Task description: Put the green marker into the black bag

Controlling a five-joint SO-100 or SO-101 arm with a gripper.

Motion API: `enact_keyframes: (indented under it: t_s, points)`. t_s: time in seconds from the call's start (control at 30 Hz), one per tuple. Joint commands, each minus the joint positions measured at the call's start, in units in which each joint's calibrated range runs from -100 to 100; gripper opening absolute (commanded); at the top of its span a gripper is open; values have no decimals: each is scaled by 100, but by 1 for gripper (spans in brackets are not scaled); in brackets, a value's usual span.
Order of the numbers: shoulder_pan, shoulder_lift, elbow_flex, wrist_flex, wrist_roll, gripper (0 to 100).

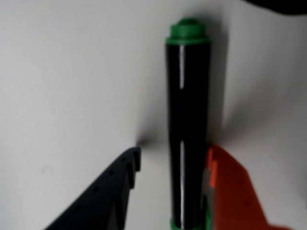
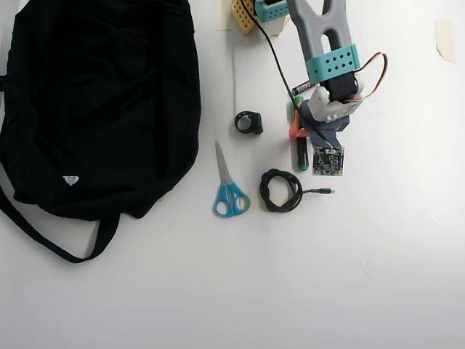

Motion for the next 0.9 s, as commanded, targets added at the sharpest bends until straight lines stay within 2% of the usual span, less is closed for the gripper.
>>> enact_keyframes:
  t_s: [0.0,0.33,0.73,0.87]
  points:
    - [11,45,-67,6,15,17]
    - [11,45,-49,6,15,12]
    - [11,45,-76,187,15,12]
    - [11,45,-76,204,15,6]
